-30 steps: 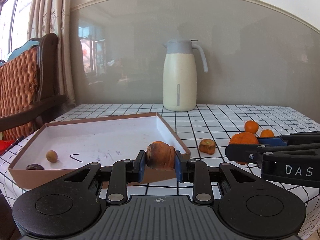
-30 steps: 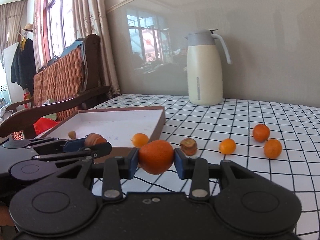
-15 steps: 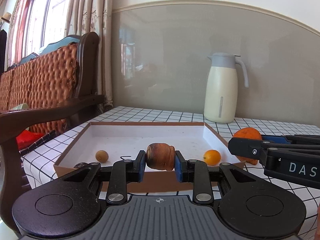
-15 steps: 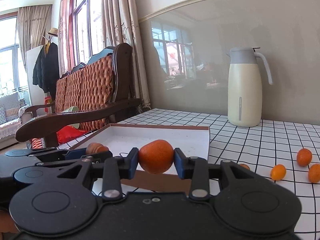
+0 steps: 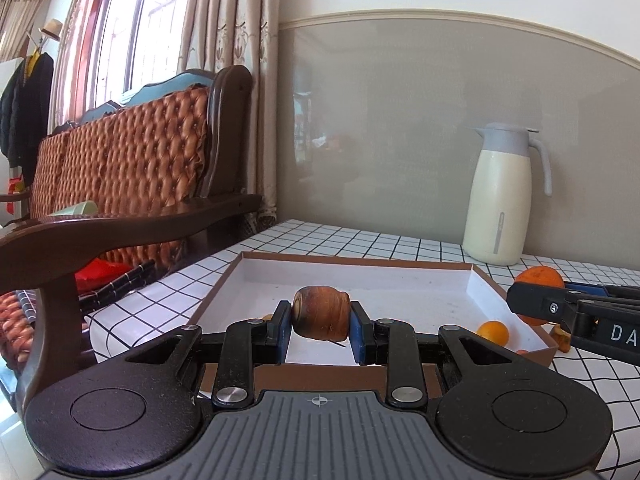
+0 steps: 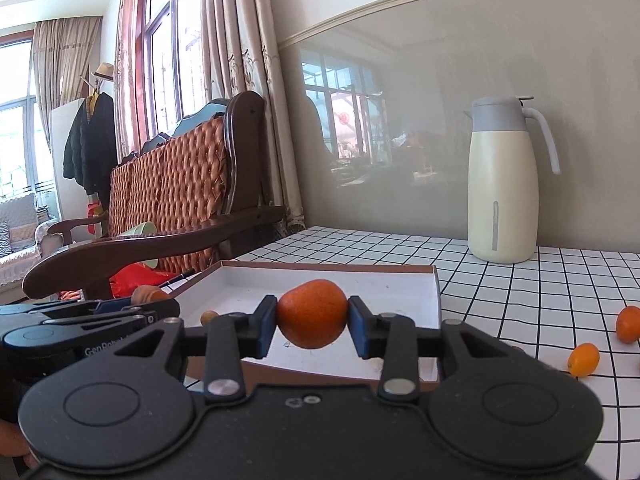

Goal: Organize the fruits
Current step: 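Carry the carrot chunk in the left tool while the right tool carries the orange to the box, then open the left tool over the box while the right tool releases the orange into it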

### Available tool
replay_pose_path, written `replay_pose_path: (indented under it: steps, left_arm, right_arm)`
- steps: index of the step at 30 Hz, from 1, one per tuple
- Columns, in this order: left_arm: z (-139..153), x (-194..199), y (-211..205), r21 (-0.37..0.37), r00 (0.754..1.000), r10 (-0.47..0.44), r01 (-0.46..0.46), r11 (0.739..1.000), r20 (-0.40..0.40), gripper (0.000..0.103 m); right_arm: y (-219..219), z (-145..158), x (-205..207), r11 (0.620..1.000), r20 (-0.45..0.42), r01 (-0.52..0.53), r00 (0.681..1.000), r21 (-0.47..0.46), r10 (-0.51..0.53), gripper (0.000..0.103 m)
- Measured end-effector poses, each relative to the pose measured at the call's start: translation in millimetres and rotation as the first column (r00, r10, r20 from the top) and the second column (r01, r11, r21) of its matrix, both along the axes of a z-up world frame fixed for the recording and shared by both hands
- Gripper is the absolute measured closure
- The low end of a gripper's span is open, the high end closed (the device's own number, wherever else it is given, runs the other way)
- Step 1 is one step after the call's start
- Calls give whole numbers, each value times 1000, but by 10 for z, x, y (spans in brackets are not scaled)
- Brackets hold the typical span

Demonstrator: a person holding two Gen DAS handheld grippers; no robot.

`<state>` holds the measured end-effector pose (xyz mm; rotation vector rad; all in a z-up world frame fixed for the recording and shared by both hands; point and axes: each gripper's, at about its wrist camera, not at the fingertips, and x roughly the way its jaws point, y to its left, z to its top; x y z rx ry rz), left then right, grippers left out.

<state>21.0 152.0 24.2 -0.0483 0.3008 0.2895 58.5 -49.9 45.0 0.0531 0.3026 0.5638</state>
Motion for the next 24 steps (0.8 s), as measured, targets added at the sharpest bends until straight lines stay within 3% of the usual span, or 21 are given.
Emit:
replay_pose_path:
  steps: [24]
  left_arm:
    - [-11, 301, 250, -13, 999, 43, -44, 999, -31, 73]
  right_arm:
    - [52, -81, 311, 998, -39, 64, 997, -14, -65, 73]
